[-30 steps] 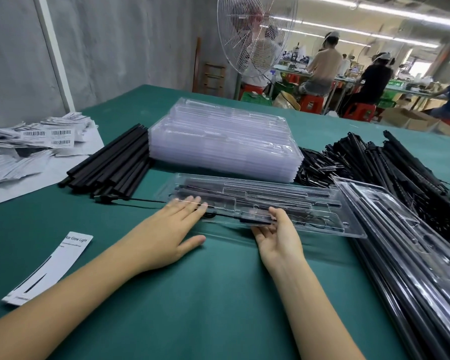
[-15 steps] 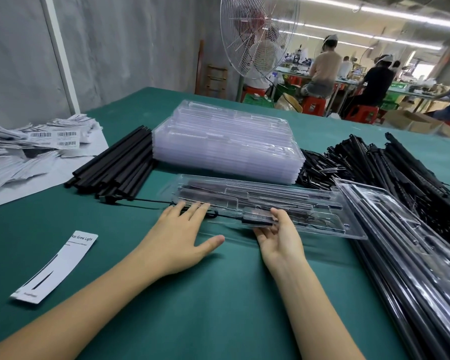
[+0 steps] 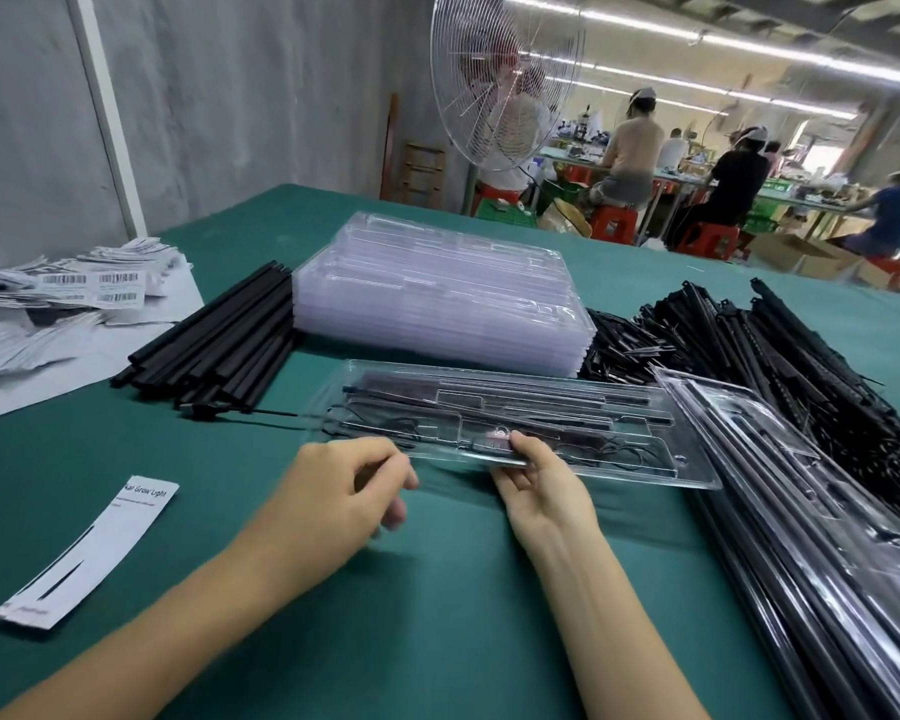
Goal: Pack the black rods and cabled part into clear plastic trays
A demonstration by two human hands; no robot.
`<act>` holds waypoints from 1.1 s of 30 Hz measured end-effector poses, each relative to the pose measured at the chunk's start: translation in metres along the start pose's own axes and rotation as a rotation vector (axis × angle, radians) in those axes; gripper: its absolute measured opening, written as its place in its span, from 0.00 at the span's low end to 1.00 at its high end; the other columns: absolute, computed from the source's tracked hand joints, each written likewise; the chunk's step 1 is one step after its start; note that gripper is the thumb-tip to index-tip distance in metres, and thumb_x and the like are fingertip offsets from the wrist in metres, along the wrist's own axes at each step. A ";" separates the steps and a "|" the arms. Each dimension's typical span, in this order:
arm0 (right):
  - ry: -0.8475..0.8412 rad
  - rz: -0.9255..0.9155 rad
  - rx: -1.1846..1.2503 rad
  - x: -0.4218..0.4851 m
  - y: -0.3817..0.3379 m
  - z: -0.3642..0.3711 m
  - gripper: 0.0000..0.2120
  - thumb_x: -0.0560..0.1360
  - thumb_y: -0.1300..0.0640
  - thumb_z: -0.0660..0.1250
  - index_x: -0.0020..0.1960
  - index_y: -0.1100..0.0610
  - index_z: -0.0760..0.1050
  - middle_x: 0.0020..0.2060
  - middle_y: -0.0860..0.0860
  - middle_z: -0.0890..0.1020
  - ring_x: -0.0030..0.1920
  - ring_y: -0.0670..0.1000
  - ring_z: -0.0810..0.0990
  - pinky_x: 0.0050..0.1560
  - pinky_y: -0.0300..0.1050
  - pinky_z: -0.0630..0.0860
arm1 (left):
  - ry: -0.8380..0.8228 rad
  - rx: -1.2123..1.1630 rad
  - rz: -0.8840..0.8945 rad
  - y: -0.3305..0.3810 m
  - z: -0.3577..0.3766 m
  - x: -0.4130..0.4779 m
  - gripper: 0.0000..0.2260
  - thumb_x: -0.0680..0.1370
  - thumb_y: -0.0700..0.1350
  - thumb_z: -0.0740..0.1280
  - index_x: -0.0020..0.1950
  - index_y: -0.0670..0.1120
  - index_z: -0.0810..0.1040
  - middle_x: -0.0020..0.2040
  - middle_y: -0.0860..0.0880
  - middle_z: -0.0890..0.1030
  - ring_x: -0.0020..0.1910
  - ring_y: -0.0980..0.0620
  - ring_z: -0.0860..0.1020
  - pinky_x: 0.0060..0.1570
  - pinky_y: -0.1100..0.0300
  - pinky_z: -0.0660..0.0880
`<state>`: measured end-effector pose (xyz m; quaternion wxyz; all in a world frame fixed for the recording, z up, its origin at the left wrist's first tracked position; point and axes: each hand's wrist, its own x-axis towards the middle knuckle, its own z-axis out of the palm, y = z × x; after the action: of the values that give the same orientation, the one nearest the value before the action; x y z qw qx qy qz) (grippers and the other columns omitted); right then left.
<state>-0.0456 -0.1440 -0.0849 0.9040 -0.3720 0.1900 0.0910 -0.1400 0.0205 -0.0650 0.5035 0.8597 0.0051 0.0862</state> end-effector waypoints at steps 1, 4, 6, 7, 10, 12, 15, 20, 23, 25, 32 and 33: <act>0.008 -0.002 0.002 0.000 0.000 0.001 0.08 0.74 0.71 0.63 0.45 0.59 0.70 0.40 0.55 0.76 0.39 0.52 0.77 0.42 0.43 0.77 | -0.073 -0.331 -0.197 0.006 0.009 0.001 0.12 0.81 0.44 0.61 0.44 0.39 0.79 0.35 0.43 0.83 0.33 0.49 0.82 0.31 0.55 0.79; -0.007 -0.003 0.039 -0.001 0.001 0.001 0.08 0.74 0.71 0.62 0.46 0.59 0.70 0.40 0.55 0.76 0.39 0.51 0.77 0.33 0.38 0.79 | -0.300 -1.002 -0.722 0.014 0.039 0.010 0.23 0.79 0.52 0.61 0.59 0.31 0.73 0.54 0.31 0.80 0.51 0.39 0.82 0.44 0.53 0.81; -0.019 0.022 0.075 -0.003 0.002 0.001 0.07 0.74 0.71 0.62 0.47 0.60 0.71 0.40 0.56 0.76 0.40 0.51 0.77 0.32 0.37 0.79 | -0.270 -1.207 -0.761 0.016 0.060 0.018 0.26 0.79 0.54 0.62 0.66 0.33 0.69 0.63 0.33 0.75 0.59 0.41 0.77 0.56 0.53 0.75; -0.032 0.039 0.086 -0.006 0.003 0.002 0.07 0.74 0.71 0.62 0.46 0.61 0.71 0.39 0.56 0.77 0.39 0.52 0.77 0.33 0.37 0.79 | -0.210 -1.269 -0.725 0.019 0.068 0.024 0.25 0.78 0.53 0.62 0.67 0.36 0.70 0.64 0.36 0.75 0.60 0.43 0.77 0.58 0.54 0.73; -0.066 0.081 0.100 -0.013 0.008 0.008 0.05 0.74 0.71 0.63 0.43 0.63 0.73 0.38 0.59 0.77 0.39 0.54 0.78 0.33 0.40 0.80 | -0.008 -1.429 -0.656 0.029 0.088 0.045 0.18 0.78 0.48 0.65 0.62 0.38 0.75 0.57 0.38 0.80 0.51 0.46 0.80 0.55 0.56 0.76; -0.071 0.083 0.083 -0.016 0.010 0.010 0.05 0.73 0.71 0.63 0.40 0.65 0.73 0.36 0.59 0.78 0.38 0.55 0.78 0.36 0.43 0.80 | 0.090 -1.485 -0.675 0.032 0.096 0.056 0.07 0.77 0.42 0.66 0.51 0.39 0.77 0.42 0.40 0.83 0.37 0.48 0.81 0.40 0.61 0.80; -0.072 0.077 0.046 -0.017 0.007 0.010 0.05 0.73 0.71 0.63 0.39 0.66 0.73 0.36 0.60 0.77 0.38 0.56 0.78 0.40 0.44 0.79 | 0.163 -1.480 -0.691 0.036 0.100 0.058 0.06 0.77 0.39 0.67 0.40 0.40 0.76 0.30 0.44 0.80 0.26 0.50 0.78 0.24 0.65 0.76; -0.070 0.068 0.035 -0.017 0.003 0.010 0.07 0.72 0.71 0.64 0.36 0.65 0.74 0.29 0.56 0.78 0.36 0.54 0.78 0.40 0.44 0.77 | 0.238 -1.434 -0.655 0.033 0.102 0.059 0.06 0.76 0.37 0.68 0.51 0.37 0.77 0.45 0.39 0.79 0.39 0.46 0.78 0.26 0.63 0.77; -0.044 0.057 0.069 -0.017 0.004 0.009 0.08 0.72 0.72 0.64 0.36 0.65 0.74 0.26 0.55 0.78 0.35 0.54 0.78 0.39 0.44 0.77 | 0.320 -1.389 -0.657 0.035 0.105 0.059 0.05 0.74 0.36 0.71 0.47 0.37 0.77 0.42 0.40 0.80 0.35 0.46 0.79 0.26 0.61 0.77; -0.041 0.029 0.052 -0.018 0.005 0.010 0.08 0.72 0.72 0.64 0.35 0.65 0.74 0.27 0.55 0.78 0.34 0.54 0.78 0.39 0.45 0.77 | 0.357 -1.389 -0.658 0.037 0.105 0.057 0.07 0.73 0.36 0.72 0.46 0.37 0.76 0.41 0.39 0.80 0.33 0.46 0.79 0.25 0.62 0.76; -0.018 -0.039 -0.016 -0.023 0.008 0.012 0.04 0.71 0.71 0.65 0.39 0.66 0.75 0.32 0.56 0.78 0.35 0.54 0.78 0.40 0.44 0.77 | 0.263 -1.420 -0.732 0.036 0.096 0.063 0.05 0.74 0.36 0.70 0.40 0.38 0.76 0.37 0.42 0.78 0.30 0.48 0.78 0.27 0.61 0.78; 0.002 -0.066 -0.051 -0.024 0.008 0.011 0.03 0.71 0.71 0.66 0.39 0.66 0.76 0.32 0.56 0.78 0.34 0.52 0.78 0.37 0.42 0.77 | 0.245 -1.414 -0.738 0.036 0.095 0.064 0.05 0.75 0.36 0.69 0.39 0.39 0.76 0.36 0.43 0.78 0.30 0.49 0.77 0.29 0.60 0.78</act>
<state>-0.0665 -0.1316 -0.0733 0.8966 -0.4009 0.1763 0.0655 -0.0654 -0.0730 -0.0704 0.9201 0.2650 0.2881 -0.0094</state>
